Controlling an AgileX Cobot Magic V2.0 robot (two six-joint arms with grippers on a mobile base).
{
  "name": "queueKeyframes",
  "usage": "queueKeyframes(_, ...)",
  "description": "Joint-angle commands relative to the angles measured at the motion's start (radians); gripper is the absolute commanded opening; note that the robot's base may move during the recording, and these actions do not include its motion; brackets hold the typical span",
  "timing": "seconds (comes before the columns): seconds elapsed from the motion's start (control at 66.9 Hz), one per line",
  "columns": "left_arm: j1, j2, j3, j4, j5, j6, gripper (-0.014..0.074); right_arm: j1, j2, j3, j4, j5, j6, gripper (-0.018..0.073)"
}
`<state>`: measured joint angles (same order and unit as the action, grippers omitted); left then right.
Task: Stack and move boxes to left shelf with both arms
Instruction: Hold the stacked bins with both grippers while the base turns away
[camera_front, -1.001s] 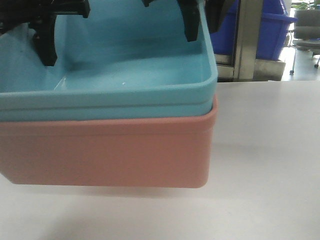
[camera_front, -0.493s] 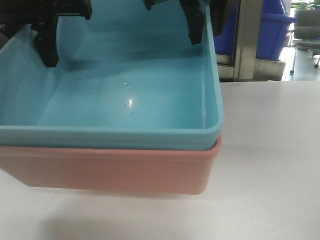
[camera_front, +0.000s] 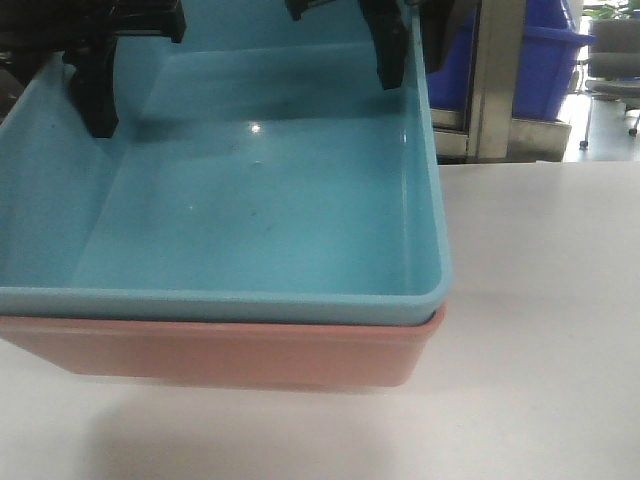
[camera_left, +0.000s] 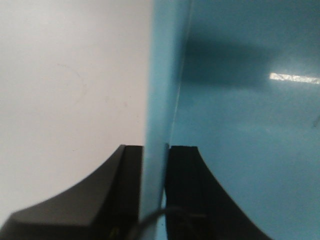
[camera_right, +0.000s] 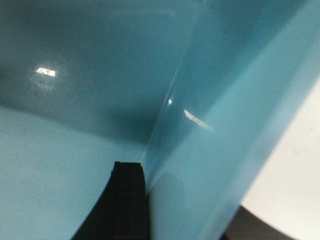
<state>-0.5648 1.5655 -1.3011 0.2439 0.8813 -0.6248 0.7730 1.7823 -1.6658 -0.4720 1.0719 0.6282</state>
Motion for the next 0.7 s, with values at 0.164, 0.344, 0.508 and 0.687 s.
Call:
queueKeyframes(0.164,-0.044,-0.045,-0.064,-0.085,-0.239,-0.015,-0.0010,0.049,-0.048,-0.045,0.097,-0.202,-0.019,0.0055)
queueKeyframes(0.344,-0.044,-0.045,-0.064,-0.085,-0.239,-0.015,-0.0010,0.049,-0.048,-0.045,0.097,-0.202,-0.019,0.0055)
queueKeyframes(0.508,-0.044,-0.045,-0.064,-0.085,-0.239,-0.015,-0.0010,0.049,-0.048,-0.045,0.097,-0.202,-0.019,0.0055)
queueKeyframes(0.687,-0.044,-0.045,-0.064,-0.085,-0.239,-0.015,-0.0010,0.049,-0.048,-0.045,0.097,-0.202,-0.019,0.0055)
